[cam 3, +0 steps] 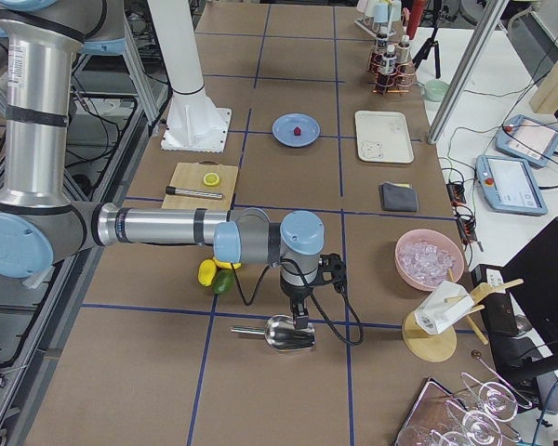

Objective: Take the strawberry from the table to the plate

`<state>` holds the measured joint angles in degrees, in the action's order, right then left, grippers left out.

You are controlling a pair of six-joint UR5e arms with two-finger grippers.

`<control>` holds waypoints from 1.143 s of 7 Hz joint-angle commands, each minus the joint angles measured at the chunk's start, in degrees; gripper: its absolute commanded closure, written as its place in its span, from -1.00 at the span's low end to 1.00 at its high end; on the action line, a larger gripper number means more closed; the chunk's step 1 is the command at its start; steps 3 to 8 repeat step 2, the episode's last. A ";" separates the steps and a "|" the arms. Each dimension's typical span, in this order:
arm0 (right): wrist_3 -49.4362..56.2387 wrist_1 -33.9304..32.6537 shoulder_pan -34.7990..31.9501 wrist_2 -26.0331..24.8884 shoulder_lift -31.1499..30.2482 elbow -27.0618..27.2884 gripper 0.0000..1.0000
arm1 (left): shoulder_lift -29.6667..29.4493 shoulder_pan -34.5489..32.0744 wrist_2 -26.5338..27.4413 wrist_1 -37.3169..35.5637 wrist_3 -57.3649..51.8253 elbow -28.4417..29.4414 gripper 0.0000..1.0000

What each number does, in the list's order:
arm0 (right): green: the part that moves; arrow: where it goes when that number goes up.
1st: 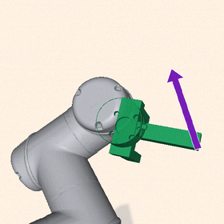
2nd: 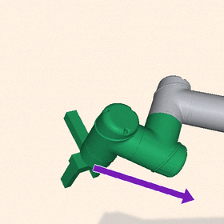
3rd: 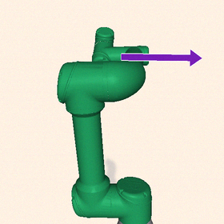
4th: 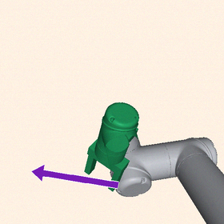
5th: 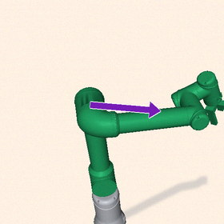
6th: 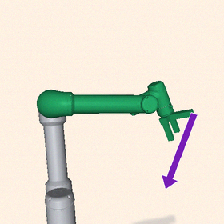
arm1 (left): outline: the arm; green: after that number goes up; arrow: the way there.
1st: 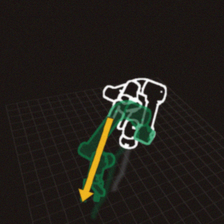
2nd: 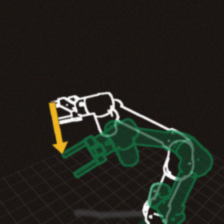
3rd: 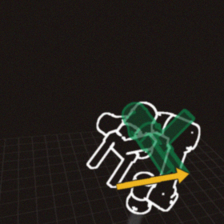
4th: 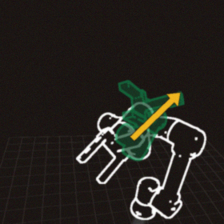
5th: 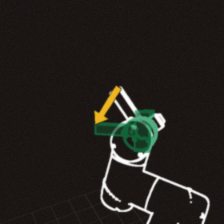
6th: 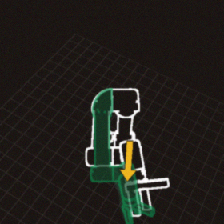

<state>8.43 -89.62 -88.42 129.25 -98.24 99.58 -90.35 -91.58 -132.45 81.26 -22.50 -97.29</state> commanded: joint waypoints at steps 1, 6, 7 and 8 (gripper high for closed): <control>0.01 0.06 0.00 -0.05 0.07 0.35 -1.00 | 0.00 0.00 0.00 0.13 0.00 -0.09 -1.00; -0.34 -0.03 0.00 0.04 -0.02 0.09 -1.00 | 0.00 0.00 0.00 0.13 0.00 0.00 -1.00; -0.34 -0.03 0.00 0.04 -0.02 0.09 -1.00 | 0.00 0.00 0.00 0.13 0.00 0.00 -1.00; -0.34 -0.03 0.00 0.04 -0.02 0.09 -1.00 | 0.00 0.00 0.00 0.13 0.00 0.00 -1.00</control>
